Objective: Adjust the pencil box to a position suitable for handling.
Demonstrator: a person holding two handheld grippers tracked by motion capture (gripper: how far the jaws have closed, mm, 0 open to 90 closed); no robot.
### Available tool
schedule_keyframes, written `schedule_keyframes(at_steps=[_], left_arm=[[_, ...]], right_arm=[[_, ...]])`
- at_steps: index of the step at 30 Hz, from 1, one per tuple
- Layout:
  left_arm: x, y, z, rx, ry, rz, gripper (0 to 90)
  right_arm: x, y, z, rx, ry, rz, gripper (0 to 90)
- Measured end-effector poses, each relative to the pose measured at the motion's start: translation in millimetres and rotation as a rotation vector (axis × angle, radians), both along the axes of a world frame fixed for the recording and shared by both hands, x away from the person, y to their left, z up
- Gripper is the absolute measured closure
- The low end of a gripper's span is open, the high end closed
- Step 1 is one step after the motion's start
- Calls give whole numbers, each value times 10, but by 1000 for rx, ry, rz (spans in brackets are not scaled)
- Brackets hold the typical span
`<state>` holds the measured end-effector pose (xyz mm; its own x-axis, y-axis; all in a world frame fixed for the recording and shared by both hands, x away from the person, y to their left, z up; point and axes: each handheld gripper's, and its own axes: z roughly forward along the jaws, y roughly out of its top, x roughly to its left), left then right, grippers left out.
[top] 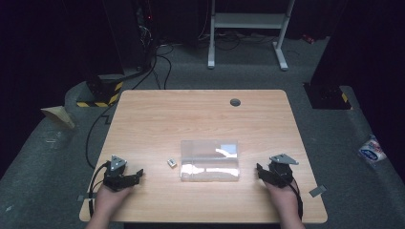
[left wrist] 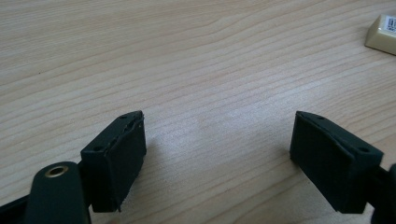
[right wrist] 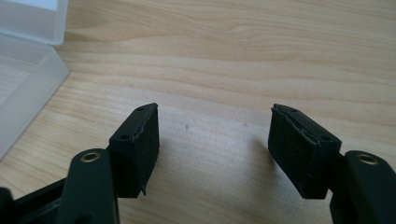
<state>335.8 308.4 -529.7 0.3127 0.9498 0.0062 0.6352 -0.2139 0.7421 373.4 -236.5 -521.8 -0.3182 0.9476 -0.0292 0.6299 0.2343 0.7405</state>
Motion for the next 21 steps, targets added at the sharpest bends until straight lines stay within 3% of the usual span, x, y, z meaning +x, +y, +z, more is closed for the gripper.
schedule_keyframes(at_steps=[5,11,18,21], left_arm=[[-5,-23,38,8,28,12,222],[3,-70,64,30,30,28,253],[15,-58,83,-14,9,12,298],[12,-77,92,-10,14,-2,298]], right_arm=[[-28,-9,-15,5,23,-22,300],[-27,-13,-17,9,26,-13,291],[-26,-17,-17,9,26,-10,291],[-30,-22,-16,6,27,-5,291]])
